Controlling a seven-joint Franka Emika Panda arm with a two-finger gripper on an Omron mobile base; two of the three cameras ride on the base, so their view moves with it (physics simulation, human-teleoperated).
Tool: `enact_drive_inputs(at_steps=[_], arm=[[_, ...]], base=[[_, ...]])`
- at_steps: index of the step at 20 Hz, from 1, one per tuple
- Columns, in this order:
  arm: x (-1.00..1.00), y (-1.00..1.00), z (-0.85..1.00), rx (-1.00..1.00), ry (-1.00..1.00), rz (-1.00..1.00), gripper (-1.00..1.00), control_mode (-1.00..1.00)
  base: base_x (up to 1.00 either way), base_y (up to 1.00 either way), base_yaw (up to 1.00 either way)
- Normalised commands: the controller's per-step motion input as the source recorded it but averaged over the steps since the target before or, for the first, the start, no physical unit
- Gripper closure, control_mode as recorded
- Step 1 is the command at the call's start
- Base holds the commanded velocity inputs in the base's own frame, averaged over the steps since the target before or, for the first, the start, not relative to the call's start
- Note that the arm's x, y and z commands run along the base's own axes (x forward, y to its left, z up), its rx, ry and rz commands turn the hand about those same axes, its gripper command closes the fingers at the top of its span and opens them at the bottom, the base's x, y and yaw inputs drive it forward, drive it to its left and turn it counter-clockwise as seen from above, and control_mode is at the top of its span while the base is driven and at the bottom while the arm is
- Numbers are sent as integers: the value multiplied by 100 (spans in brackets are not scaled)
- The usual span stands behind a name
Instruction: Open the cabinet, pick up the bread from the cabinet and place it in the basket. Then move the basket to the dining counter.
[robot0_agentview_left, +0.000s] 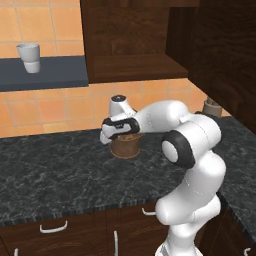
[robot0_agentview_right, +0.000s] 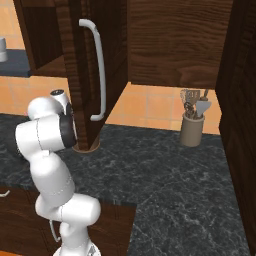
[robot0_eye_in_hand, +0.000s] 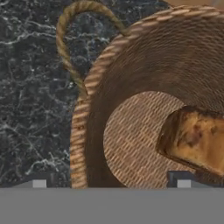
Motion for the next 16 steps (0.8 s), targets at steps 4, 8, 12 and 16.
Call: enact_drive_inputs(at_steps=[4, 8, 12, 16], arm=[[34, 0, -25, -6, 13, 2, -100, -100], [3, 0, -47, -9, 3, 4, -100, -100], [0, 0, -42, -8, 0, 3, -100, -100], [-5, 0, -17, -1, 0, 4, -100, -100]], base=[[0, 0, 0], [0, 0, 0], [0, 0, 0], [0, 0, 0]])
